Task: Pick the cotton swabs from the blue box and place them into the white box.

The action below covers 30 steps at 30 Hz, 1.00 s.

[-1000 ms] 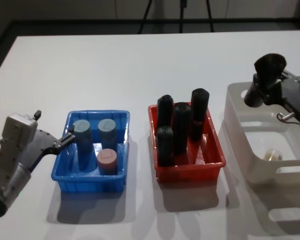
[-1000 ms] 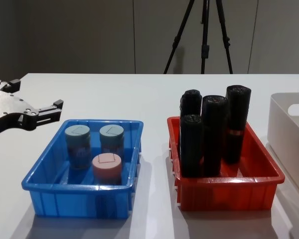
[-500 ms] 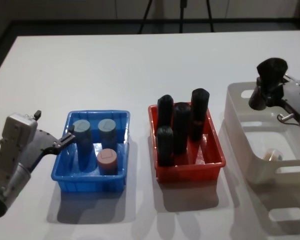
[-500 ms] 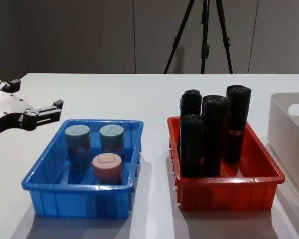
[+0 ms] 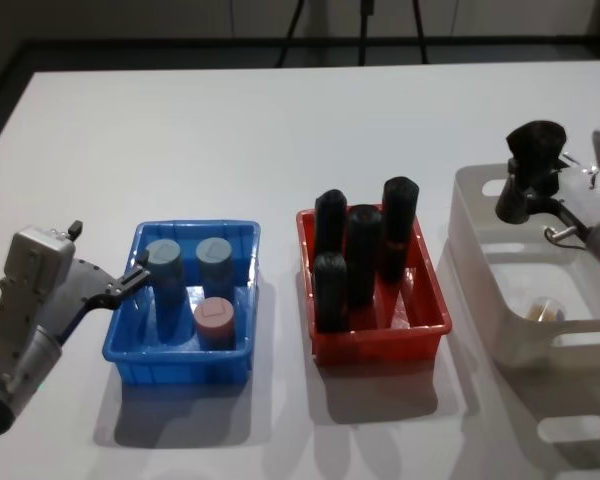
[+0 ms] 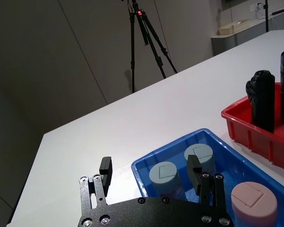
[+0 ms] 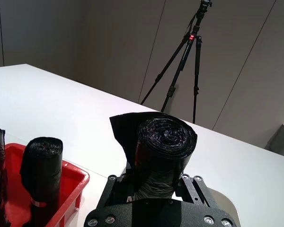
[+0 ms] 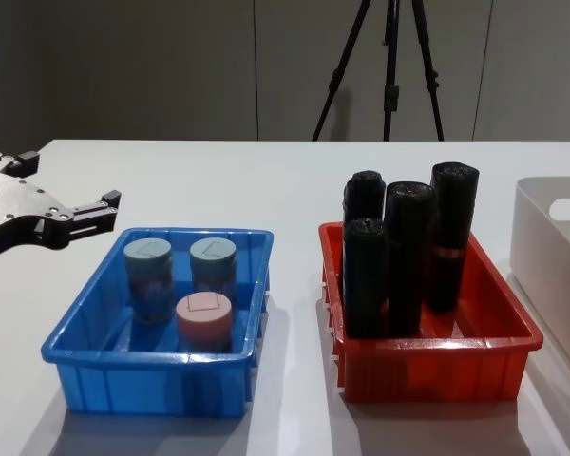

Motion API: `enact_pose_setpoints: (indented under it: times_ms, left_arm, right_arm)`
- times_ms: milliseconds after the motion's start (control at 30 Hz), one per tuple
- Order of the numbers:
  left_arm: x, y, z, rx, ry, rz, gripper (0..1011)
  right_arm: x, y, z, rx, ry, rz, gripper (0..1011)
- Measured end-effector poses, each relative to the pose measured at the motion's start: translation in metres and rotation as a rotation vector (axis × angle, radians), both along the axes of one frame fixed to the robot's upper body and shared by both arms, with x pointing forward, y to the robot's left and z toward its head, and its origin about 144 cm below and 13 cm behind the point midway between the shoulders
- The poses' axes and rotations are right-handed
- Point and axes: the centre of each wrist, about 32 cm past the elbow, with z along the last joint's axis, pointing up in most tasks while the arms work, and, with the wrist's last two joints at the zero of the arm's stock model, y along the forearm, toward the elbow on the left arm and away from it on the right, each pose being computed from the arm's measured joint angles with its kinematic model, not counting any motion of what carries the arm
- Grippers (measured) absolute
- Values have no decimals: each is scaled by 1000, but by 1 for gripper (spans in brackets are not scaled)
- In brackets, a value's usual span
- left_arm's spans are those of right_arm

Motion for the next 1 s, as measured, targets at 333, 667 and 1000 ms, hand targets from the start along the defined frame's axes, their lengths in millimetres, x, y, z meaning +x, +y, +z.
enact_pose_setpoints:
  times_ms: [333,667,1000]
  left_arm:
    - [0,0,0,0,0,0,1001]
    - [0,0,0,0,0,0,1001]
    - [0,0,0,0,0,0,1001]
  right_arm:
    - [5,7,-8,-16,40,-13,444]
    - [8,11,-15,-36,87,-33,444]
    - [10,15,-22,-51,128,-52,444]
